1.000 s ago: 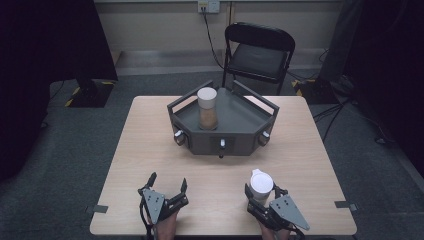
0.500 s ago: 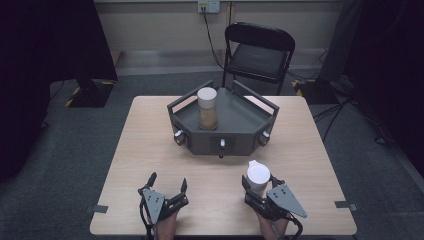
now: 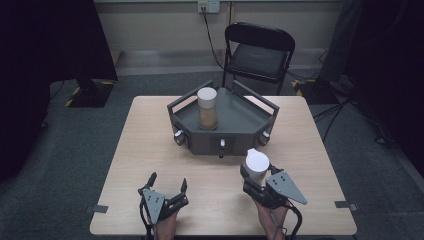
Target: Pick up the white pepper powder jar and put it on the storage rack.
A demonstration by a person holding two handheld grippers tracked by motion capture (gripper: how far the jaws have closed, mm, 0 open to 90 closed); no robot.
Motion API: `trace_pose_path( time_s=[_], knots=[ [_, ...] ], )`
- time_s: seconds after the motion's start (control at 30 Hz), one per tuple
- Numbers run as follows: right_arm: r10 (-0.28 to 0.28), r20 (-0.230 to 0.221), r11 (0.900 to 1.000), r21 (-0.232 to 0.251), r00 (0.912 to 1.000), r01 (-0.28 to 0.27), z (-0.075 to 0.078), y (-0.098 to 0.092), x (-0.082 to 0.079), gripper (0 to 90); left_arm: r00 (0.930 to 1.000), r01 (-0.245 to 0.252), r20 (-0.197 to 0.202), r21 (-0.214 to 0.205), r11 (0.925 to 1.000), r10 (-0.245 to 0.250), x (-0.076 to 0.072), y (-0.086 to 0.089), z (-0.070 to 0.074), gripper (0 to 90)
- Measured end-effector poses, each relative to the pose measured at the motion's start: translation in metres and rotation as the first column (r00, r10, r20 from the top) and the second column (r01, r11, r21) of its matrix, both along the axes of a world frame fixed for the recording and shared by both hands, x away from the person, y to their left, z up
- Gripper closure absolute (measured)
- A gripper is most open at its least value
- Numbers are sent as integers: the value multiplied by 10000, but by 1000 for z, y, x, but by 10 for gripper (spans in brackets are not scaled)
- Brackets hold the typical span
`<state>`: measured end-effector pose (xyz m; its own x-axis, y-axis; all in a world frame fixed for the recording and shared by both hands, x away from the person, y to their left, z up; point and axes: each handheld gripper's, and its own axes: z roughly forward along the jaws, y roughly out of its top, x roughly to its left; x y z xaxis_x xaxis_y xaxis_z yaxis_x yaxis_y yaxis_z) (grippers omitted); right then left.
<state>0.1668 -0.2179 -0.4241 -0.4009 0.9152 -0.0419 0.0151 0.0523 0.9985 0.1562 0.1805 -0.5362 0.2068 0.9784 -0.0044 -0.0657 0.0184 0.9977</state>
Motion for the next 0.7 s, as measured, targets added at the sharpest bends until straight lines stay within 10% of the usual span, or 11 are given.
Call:
trace_pose_path(
  time_s=[0.7],
  knots=[
    [65, 335, 10000, -56, 9994, -63, 34, 0, 28, 296, 10000, 22, -1, -2, 10000, -22, 0, 0, 0, 3]
  ],
)
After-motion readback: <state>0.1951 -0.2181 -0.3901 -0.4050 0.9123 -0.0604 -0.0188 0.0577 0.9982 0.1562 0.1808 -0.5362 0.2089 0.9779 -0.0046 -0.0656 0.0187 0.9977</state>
